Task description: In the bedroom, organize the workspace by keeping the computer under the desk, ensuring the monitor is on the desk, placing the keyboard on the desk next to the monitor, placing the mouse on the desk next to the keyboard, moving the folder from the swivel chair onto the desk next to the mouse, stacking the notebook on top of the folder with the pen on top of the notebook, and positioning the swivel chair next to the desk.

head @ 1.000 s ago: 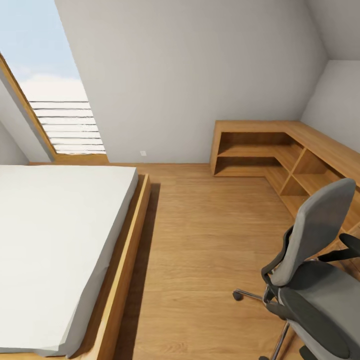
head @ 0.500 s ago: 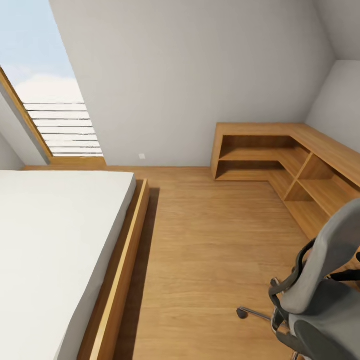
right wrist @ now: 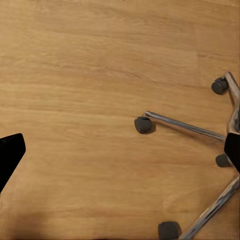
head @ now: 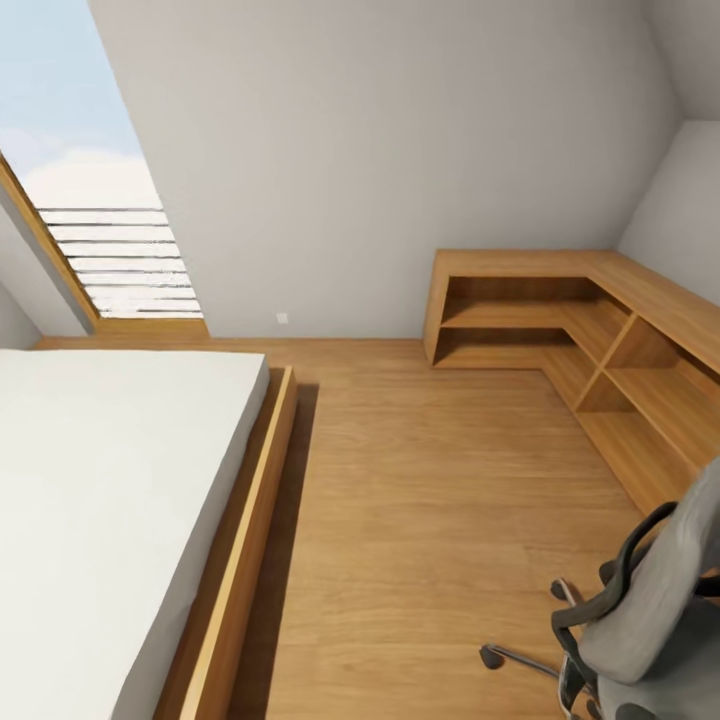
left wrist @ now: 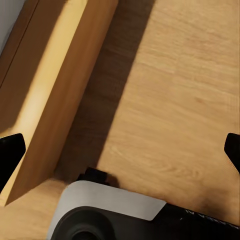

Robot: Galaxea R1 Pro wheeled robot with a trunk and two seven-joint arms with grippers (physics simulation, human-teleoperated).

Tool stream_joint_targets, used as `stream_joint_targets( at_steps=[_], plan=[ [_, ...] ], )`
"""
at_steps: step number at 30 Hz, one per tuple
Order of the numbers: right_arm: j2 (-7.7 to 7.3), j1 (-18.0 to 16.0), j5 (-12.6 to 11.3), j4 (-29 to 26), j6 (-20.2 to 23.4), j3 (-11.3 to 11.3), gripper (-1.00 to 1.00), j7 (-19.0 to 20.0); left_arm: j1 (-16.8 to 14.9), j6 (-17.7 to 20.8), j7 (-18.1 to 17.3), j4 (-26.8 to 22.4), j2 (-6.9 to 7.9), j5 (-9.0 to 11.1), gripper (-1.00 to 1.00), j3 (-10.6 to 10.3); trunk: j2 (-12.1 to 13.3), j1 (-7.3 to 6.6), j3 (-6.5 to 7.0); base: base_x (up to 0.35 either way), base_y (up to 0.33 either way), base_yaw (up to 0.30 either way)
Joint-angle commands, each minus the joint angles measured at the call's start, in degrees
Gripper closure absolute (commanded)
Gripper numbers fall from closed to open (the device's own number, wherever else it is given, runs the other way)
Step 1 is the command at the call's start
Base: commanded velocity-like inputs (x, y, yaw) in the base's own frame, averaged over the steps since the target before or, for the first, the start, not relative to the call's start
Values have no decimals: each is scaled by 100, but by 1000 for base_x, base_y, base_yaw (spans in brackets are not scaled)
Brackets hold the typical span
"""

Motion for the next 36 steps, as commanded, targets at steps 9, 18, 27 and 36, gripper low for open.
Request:
stream_joint_targets(
  at_steps=[9, 18, 27, 36],
  plan=[
    [2, -5, -22, 12, -14, 49, -100, -34, -2, -11, -23, -4, -3, -44, -100, 49, -3, 2, -5, 119, 0, 0],
    [4, -5, -20, 12, -14, 49, -100, -34, -2, -11, -23, -2, -3, -44, -100, 44, -3, 2, -5, 259, 0, 0],
    [4, -5, -18, 13, -14, 49, -100, -34, -2, -11, -23, -2, -3, -45, -100, 43, -3, 2, -5, 317, 0, 0],
    [5, -5, -18, 12, -14, 49, -100, -34, -2, -11, -23, -2, -3, -45, -100, 43, -3, 2, -5, 308, 0, 0]
  ],
)
